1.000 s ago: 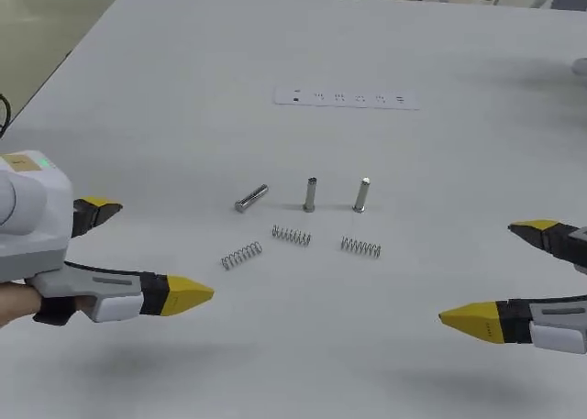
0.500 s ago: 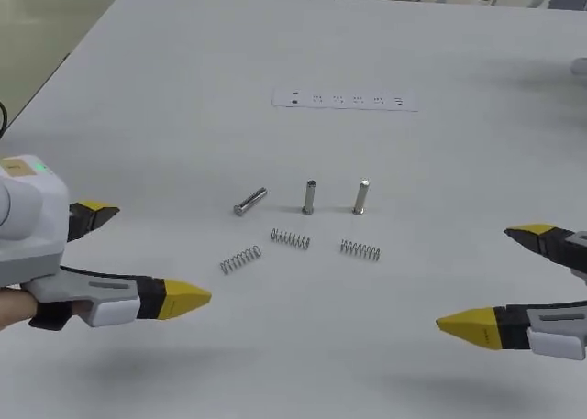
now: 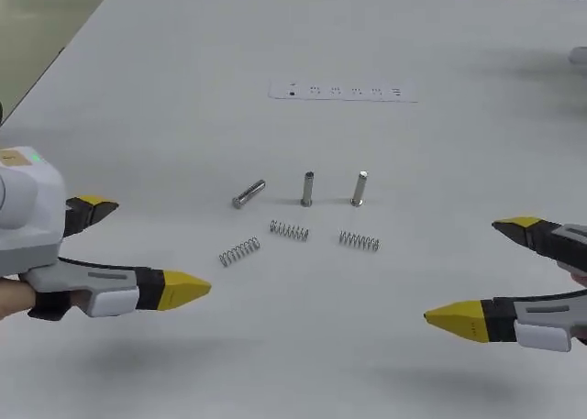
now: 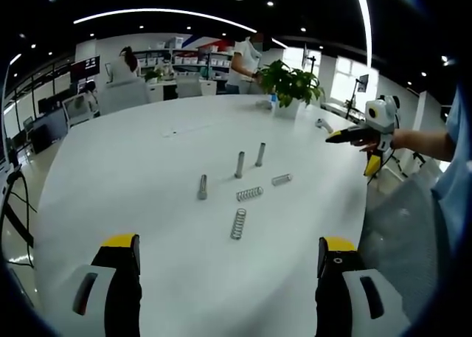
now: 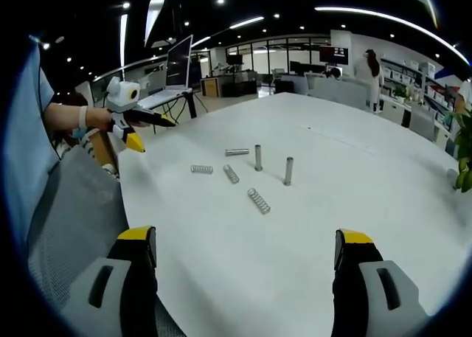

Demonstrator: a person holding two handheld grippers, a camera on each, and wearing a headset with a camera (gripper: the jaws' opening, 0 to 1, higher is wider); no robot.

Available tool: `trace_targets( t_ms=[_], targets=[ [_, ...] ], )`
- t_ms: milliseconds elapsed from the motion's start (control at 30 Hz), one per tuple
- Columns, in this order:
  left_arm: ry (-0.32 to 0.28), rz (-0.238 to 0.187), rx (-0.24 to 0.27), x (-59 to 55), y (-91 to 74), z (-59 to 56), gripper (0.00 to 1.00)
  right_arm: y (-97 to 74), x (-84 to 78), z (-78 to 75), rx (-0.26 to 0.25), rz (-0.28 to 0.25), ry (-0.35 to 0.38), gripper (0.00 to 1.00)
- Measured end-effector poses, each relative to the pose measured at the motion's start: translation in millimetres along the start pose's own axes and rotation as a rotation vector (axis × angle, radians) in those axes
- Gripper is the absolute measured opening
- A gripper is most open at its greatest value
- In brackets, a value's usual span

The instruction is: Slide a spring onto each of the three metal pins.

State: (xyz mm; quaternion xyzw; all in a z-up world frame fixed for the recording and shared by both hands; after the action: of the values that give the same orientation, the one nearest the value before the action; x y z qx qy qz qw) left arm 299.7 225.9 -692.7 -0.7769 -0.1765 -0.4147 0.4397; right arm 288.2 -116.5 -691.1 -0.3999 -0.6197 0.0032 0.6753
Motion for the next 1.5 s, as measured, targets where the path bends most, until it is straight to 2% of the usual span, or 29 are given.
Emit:
trace_targets(
  t_ms=[167, 367, 667, 933, 1133, 1500],
  targets=[
    [-0.019, 0.013, 0.002, -1.9, 0.3, 3.5, 0.97, -1.0, -1.6, 0.1, 0.001, 0.001, 0.002, 1.00],
    [-0.004, 0.033, -0.002, -3.1, -0.3, 5.4, 0.97, -3.1, -4.2, -0.6, -0.002, 0.004, 0.007, 1.00],
    [0.018, 0.045, -0.015, 1.2, 1.1, 4.3, 0.96, -3.8, -5.1, -2.8, -0.003, 0.006, 0.005, 1.00],
    [0.043, 0.077, -0.027, 1.2, 4.4, 5.0, 0.95, -3.6, -8.6, -4.5, -0.005, 0.010, 0.011, 1.00],
    [0.065, 0.098, -0.034, 4.9, 10.2, 8.8, 0.93, -1.9, -12.5, -3.9, 0.000, 0.016, 0.018, 1.00],
    [0.101, 0.113, -0.074, 22.7, 26.5, 10.6, 0.85, 0.0, -16.1, -6.0, 0.004, 0.020, 0.029, 1.00]
  ],
)
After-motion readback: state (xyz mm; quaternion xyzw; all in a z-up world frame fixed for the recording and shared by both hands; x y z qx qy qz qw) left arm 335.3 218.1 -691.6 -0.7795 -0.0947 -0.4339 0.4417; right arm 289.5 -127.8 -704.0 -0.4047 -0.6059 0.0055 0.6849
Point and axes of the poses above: the centre of the closed fingertips' face, and the gripper's own axes: y roughly forward along the fingers, z roughly to its left, x roughly out of its top, the point moved 5 cm from there along -y, roughly backward along the fingers, and after that the axes turned 12 degrees about -y, right-handed, at the moved point
